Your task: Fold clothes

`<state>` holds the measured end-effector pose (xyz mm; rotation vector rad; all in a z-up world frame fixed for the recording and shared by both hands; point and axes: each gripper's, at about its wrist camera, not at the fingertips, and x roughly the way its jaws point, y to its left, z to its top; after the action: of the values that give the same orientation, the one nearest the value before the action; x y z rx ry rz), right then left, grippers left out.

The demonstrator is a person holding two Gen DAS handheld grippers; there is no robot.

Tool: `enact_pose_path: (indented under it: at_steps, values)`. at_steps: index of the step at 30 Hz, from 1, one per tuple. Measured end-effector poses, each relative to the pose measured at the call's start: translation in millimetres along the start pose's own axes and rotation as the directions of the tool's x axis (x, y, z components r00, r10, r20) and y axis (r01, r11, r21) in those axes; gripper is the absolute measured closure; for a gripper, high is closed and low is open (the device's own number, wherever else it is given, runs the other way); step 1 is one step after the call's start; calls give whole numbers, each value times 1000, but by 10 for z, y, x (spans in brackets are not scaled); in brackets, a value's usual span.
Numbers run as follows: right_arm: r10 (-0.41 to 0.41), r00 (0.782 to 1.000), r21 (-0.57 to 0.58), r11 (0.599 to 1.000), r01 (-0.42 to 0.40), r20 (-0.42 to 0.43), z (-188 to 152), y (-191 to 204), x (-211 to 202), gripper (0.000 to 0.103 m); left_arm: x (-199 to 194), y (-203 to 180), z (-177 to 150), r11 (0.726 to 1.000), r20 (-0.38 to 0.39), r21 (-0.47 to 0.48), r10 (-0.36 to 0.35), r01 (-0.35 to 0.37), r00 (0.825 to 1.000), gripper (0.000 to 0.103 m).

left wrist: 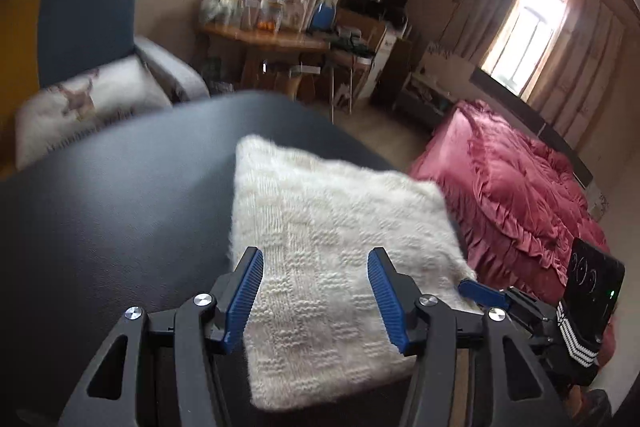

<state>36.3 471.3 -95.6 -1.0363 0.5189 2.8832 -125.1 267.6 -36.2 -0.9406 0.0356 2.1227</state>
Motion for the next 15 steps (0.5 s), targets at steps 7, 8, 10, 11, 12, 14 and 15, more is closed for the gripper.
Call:
enact_pose_path:
  at_steps: [7, 8, 10, 11, 12, 14, 15]
  values:
    - [-72, 984, -51, 995, 82, 164, 240, 484, -413, 2, -547, -449, -6, 955, 108, 104, 268, -279, 957, 47]
    - [-100, 982, -67, 991, 112, 160, 265, 563, -410, 2, -594, -490, -12, 949, 113, 108, 283, -295, 952, 47]
    - [-143, 980, -87, 984, 155, 137, 299, 692, -394, 2, -694, -588, -40, 945, 115, 122, 291, -304, 950, 47]
    - [-162, 977, -94, 980, 175, 137, 306, 753, -405, 2, -751, -637, -65, 947, 118, 127, 280, -294, 953, 47]
    - [-179, 973, -100, 976, 195, 148, 305, 812, -432, 2, -819, -689, -97, 948, 124, 125, 278, -293, 953, 47]
    - [-202, 965, -96, 971, 220, 165, 310, 903, -489, 2, -925, -767, -142, 948, 134, 118, 278, -294, 951, 47]
    - [-202, 964, -90, 971, 220, 172, 315, 932, -514, 1, -966, -794, -156, 948, 138, 114, 281, -297, 950, 47]
